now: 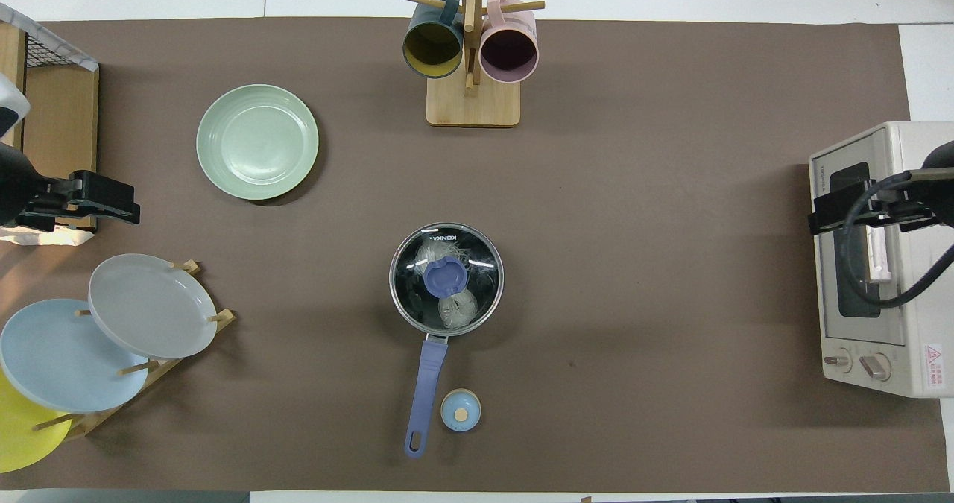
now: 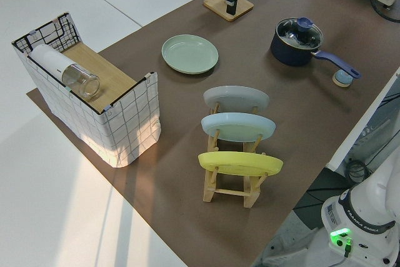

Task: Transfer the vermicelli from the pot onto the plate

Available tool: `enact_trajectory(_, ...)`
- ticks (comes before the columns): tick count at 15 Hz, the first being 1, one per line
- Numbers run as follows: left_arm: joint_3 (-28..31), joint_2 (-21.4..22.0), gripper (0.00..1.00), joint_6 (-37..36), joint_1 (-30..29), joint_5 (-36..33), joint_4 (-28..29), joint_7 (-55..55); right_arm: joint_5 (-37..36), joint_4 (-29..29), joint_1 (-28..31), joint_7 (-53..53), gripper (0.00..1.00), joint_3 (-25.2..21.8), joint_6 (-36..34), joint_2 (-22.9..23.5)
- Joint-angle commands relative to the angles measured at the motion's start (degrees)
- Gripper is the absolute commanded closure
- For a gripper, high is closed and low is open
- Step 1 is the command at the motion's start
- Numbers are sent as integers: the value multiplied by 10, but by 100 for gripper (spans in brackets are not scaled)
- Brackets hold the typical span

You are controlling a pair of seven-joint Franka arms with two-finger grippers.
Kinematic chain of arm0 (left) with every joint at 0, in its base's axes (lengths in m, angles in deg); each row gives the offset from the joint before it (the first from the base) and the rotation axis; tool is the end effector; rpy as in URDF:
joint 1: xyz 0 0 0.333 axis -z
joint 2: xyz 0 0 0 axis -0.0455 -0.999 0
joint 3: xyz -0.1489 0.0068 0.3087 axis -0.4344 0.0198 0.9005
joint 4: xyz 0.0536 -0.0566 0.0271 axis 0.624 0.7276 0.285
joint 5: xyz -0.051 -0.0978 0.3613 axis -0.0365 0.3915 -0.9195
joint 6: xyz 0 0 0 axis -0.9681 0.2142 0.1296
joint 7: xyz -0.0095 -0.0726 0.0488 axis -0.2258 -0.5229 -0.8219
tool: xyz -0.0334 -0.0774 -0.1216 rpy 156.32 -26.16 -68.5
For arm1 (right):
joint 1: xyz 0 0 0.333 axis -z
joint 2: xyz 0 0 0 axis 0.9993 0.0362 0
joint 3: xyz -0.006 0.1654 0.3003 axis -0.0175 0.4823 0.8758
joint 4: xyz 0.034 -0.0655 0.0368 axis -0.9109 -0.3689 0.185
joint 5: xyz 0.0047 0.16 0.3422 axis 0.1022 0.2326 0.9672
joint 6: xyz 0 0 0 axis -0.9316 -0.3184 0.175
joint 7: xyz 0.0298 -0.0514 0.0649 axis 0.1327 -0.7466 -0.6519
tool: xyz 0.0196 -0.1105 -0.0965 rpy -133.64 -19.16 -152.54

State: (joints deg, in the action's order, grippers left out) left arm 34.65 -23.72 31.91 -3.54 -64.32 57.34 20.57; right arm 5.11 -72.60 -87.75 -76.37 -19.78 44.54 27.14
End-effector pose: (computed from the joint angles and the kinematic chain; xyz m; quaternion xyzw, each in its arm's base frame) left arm 0.5164 -0.0532 0.5963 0.9994 0.0016 -0.0344 0.0069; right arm 0.5102 0.0287 0.6203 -0.9987 -0.0123 0.0472 0.0145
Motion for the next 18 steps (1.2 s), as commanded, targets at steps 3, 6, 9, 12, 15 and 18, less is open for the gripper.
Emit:
enact_trajectory(3, -3, 6, 0, -6, -5, -8, 0, 4, 7, 1, -73, 81, 0, 9, 23, 0)
enact_trajectory(6, -3, 6, 0, -6, -5, -8, 0, 4, 9, 12, -124, 138, 0, 9, 38, 21)
enact_trajectory(9, -3, 6, 0, -6, -5, -8, 0, 4, 18, 37, -183, 213, 0, 9, 45, 56)
enact_trajectory(12, -3, 6, 0, -6, -5, -8, 0, 4, 13, 89, -258, 306, 0, 9, 58, 125)
enact_trajectory(15, -3, 6, 0, -6, -5, -8, 1, 4, 12, 84, -302, 379, 0, 9, 146, 163)
enact_trajectory(18, -3, 6, 0, -6, -5, -8, 0, 4, 9, 71, -337, 410, 0, 9, 205, 191)
